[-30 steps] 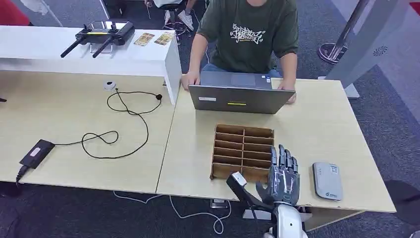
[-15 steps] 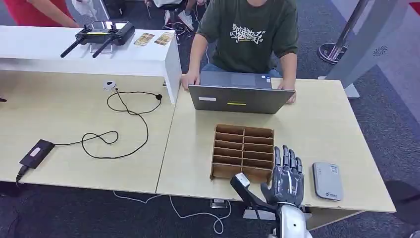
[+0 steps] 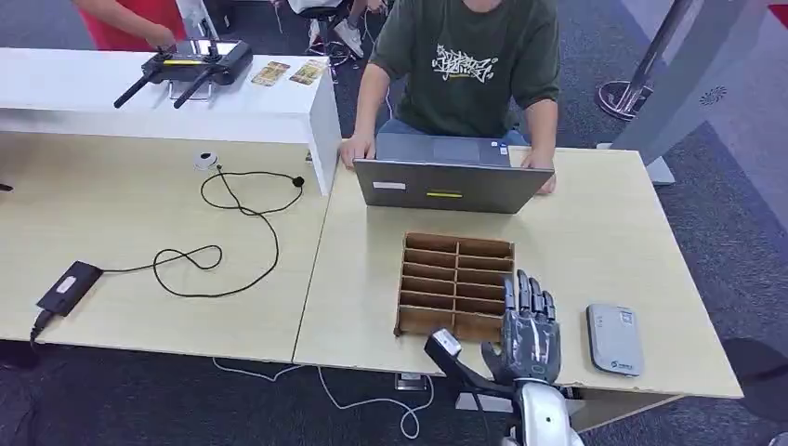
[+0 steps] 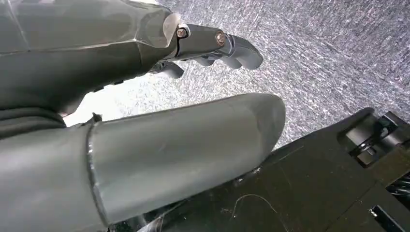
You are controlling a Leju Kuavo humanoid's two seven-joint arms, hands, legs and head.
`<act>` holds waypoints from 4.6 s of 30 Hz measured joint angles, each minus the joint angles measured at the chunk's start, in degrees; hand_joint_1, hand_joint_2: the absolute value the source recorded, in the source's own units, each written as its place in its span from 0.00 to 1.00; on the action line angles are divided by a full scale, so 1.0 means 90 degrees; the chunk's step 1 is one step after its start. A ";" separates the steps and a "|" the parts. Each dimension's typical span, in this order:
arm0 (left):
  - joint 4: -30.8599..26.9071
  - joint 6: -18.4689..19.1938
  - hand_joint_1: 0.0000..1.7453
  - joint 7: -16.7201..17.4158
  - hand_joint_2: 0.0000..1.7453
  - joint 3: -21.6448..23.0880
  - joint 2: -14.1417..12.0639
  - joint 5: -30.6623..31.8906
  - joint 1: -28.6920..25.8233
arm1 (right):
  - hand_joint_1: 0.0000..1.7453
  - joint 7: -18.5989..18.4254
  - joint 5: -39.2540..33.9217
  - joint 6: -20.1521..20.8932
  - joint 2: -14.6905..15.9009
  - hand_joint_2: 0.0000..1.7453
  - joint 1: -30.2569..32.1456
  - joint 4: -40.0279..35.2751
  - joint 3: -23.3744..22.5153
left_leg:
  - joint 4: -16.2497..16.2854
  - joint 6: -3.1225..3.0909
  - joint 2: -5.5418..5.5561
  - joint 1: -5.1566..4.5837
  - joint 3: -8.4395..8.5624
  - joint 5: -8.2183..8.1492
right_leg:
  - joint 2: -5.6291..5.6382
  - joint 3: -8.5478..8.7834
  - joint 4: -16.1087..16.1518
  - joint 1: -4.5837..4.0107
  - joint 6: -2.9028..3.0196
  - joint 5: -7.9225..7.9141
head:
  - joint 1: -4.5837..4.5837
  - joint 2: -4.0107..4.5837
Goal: Pass the card to the sensor for recognition and then transmit it.
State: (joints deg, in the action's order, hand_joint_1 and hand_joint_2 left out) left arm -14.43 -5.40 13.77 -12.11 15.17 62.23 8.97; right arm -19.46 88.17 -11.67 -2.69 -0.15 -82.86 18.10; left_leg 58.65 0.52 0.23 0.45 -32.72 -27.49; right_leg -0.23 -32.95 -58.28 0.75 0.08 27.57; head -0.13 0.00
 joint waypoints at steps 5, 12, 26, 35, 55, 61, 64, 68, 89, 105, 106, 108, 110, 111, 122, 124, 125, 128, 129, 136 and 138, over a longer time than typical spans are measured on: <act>0.0000 0.0022 0.00 0.0000 0.00 0.0000 0.0000 -0.0015 0.0002 | 0.00 0.0207 0.0000 0.0000 -0.0010 1.00 -0.0082 0.0175 -0.0005 | 0.0000 0.0000 0.0000 0.0000 0.0000 0.0000 | 0.0000 0.0000 0.0000 0.0000 0.0000 0.0000 | -0.0002 0.0000; 0.0000 0.0070 0.00 0.0000 0.00 0.0000 -0.0002 -0.0078 0.0019 | 0.00 0.0384 0.0000 0.0000 -0.0073 1.00 -0.0191 0.0430 -0.0075 | 0.0000 0.0000 0.0000 0.0000 0.0000 0.0000 | 0.0000 0.0000 0.0000 0.0000 0.0000 0.0000 | -0.0002 0.0000; 0.0000 0.0046 0.00 0.0007 0.00 0.0000 -0.0002 -0.0143 0.0029 | 0.00 0.0090 0.0000 -0.0049 -0.0117 1.00 -0.0295 0.0649 -0.0126 | 0.0000 0.0000 0.0000 0.0000 0.0000 0.0000 | 0.0000 0.0000 0.0000 0.0000 0.0000 0.0000 | -0.0002 0.0000; 0.0000 -0.0024 0.00 -0.0010 0.00 0.0000 -0.0002 -0.0148 0.0016 | 0.00 -0.0223 0.0000 -0.0066 -0.0041 1.00 -0.0312 0.0362 -0.0039 | 0.0000 0.0000 0.0000 0.0000 0.0000 0.0000 | 0.0000 0.0000 0.0000 0.0000 0.0000 0.0000 | -0.0002 0.0000; 0.0000 -0.0027 0.00 -0.0024 0.00 0.0000 -0.0005 -0.0170 0.0016 | 0.00 0.0148 0.0000 -0.0066 0.0036 1.00 -0.0324 0.0333 -0.0017 | 0.0000 0.0000 0.0000 0.0000 0.0000 0.0000 | 0.0000 0.0000 0.0000 0.0000 0.0000 0.0000 | -0.0002 0.0000; 0.0000 -0.0070 0.00 -0.0032 0.00 0.0000 -0.0005 -0.0209 0.0015 | 0.00 0.0180 0.0000 -0.0083 0.0022 1.00 -0.0347 0.0510 -0.0024 | 0.0000 0.0000 0.0000 0.0000 0.0000 0.0000 | 0.0000 0.0000 0.0000 0.0000 0.0000 -0.0001 | -0.0002 0.0000; 0.0000 -0.0075 0.00 -0.0051 0.00 0.0000 -0.0002 -0.0229 0.0015 | 0.00 0.0143 0.0000 -0.0078 0.0022 1.00 -0.0364 0.0549 -0.0027 | 0.0000 0.0000 0.0000 0.0000 0.0000 0.0000 | 0.0000 0.0000 -0.0001 0.0000 0.0001 -0.0001 | -0.0002 0.0000; 0.0000 -0.0078 0.00 -0.0056 0.00 0.0000 -0.0005 -0.0236 0.0014 | 0.00 0.0039 0.0000 -0.0068 0.0022 1.00 -0.0382 0.0551 -0.0027 | 0.0000 0.0000 0.0000 0.0000 0.0000 0.0001 | 0.0000 0.0000 -0.0001 0.0000 0.0001 -0.0001 | -0.0002 0.0000; 0.0000 -0.0080 0.00 -0.0070 0.00 0.0000 -0.0005 -0.0267 0.0011 | 0.00 -0.0238 0.0000 0.0008 0.0046 1.00 -0.0332 0.0445 -0.0027 | 0.0000 0.0000 0.0000 0.0000 0.0001 0.0001 | 0.0000 0.0000 0.0000 0.0000 0.0002 -0.0001 | -0.0002 0.0000; 0.0000 -0.0044 0.00 -0.0068 0.00 0.0002 -0.0007 -0.0243 0.0013 | 0.00 -0.0179 0.0000 0.0136 0.0056 1.00 -0.0096 0.0284 -0.0027 | 0.0000 0.0000 0.0000 0.0000 0.0001 0.0001 | 0.0000 0.0000 -0.0001 0.0000 0.0002 -0.0002 | -0.0002 0.0000; 0.0000 -0.0036 0.00 -0.0061 0.00 0.0002 -0.0007 -0.0243 0.0013 | 0.00 -0.0179 0.0000 0.0134 0.0056 1.00 -0.0087 0.0284 -0.0024 | 0.0000 0.0001 0.0000 0.0000 0.0001 0.0001 | 0.0000 0.0000 -0.0001 0.0000 0.0002 -0.0002 | -0.0002 0.0000; 0.0000 -0.0015 0.00 -0.0053 0.00 0.0005 -0.0007 -0.0228 0.0013 | 0.00 -0.0167 0.0000 0.0134 0.0056 1.00 -0.0077 0.0284 -0.0027 | 0.0000 0.0001 0.0000 0.0000 0.0001 0.0001 | 0.0000 0.0000 -0.0001 0.0000 0.0002 -0.0002 | -0.0002 0.0000; 0.0000 0.0002 0.00 -0.0053 0.00 0.0015 -0.0007 -0.0214 0.0015 | 0.00 -0.0160 0.0000 0.0129 0.0056 1.00 -0.0074 0.0284 -0.0024 | 0.0000 0.0001 0.0000 0.0000 0.0001 0.0001 | 0.0000 0.0000 -0.0001 0.0000 0.0002 -0.0002 | -0.0002 0.0000; 0.0000 0.0022 0.00 -0.0051 0.00 0.0024 -0.0007 -0.0195 0.0016 | 0.00 -0.0148 0.0000 0.0124 0.0056 1.00 -0.0075 0.0287 -0.0024 | 0.0000 0.0001 0.0000 0.0000 0.0001 0.0001 | 0.0000 0.0000 -0.0001 0.0000 0.0002 -0.0002 | -0.0002 0.0000; 0.0000 0.0056 0.00 -0.0029 0.00 0.0119 -0.0007 -0.0192 0.0021 | 0.00 -0.0024 0.0000 0.0085 0.0044 1.00 -0.0094 0.0459 -0.0015 | 0.0000 0.0003 0.0001 0.0000 0.0001 0.0003 | 0.0000 0.0000 -0.0001 0.0000 0.0002 -0.0002 | -0.0002 0.0000; 0.0000 0.0056 0.00 -0.0022 0.00 0.0121 -0.0007 -0.0192 0.0021 | 0.00 -0.0058 0.0000 0.0085 0.0044 1.00 -0.0098 0.0479 -0.0015 | 0.0000 0.0003 0.0000 0.0000 0.0001 0.0003 | 0.0000 0.0000 -0.0001 0.0000 0.0002 -0.0002 | -0.0002 0.0000; 0.0000 0.0056 0.00 -0.0017 0.00 0.0121 -0.0007 -0.0192 0.0021 | 0.00 -0.0077 0.0000 0.0087 0.0044 1.00 -0.0098 0.0479 -0.0015 | 0.0000 0.0003 0.0000 0.0000 0.0001 0.0003 | 0.0000 0.0000 -0.0001 0.0000 0.0002 -0.0002 | -0.0002 0.0000; 0.0000 0.0056 0.00 -0.0010 0.00 0.0124 -0.0007 -0.0194 0.0021 | 0.00 -0.0090 0.0000 0.0087 0.0044 1.00 -0.0098 0.0481 -0.0015 | 0.0000 0.0003 0.0000 0.0000 0.0001 0.0003 | 0.0000 0.0000 -0.0001 0.0000 0.0002 -0.0002 | -0.0002 0.0000; 0.0000 0.0056 0.00 -0.0010 0.00 0.0124 -0.0010 -0.0197 0.0022 | 0.00 -0.0099 0.0000 0.0087 0.0044 1.00 -0.0098 0.0486 -0.0015 | 0.0000 0.0003 0.0000 0.0000 0.0001 0.0003 | 0.0000 0.0000 -0.0001 0.0000 0.0002 -0.0002 | -0.0002 0.0000; 0.0000 0.0054 0.00 -0.0002 0.00 0.0124 -0.0010 -0.0231 0.0022 | 0.00 -0.0094 0.0000 0.0032 0.0044 1.00 -0.0100 0.0520 -0.0015 | 0.0000 0.0003 0.0000 0.0000 0.0001 0.0003 | 0.0000 0.0000 -0.0001 0.0000 0.0002 -0.0002 | -0.0002 0.0000; 0.0000 0.0053 0.00 -0.0002 0.00 0.0124 -0.0010 -0.0231 0.0022 | 0.00 -0.0102 0.0000 0.0007 0.0044 1.00 -0.0104 0.0525 -0.0012 | 0.0000 0.0003 0.0000 0.0000 0.0001 0.0003 | 0.0000 0.0000 -0.0001 0.0000 0.0002 -0.0002 | -0.0002 0.0000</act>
State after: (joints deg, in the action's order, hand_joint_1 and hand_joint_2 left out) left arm -14.43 -4.92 13.75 -10.99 15.08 60.15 9.16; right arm -20.37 88.17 -11.61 -2.29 -1.09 -78.14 17.99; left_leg 58.66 0.55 0.23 0.45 -32.72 -27.46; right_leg -0.23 -32.95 -58.29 0.75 0.11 27.55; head -0.15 0.00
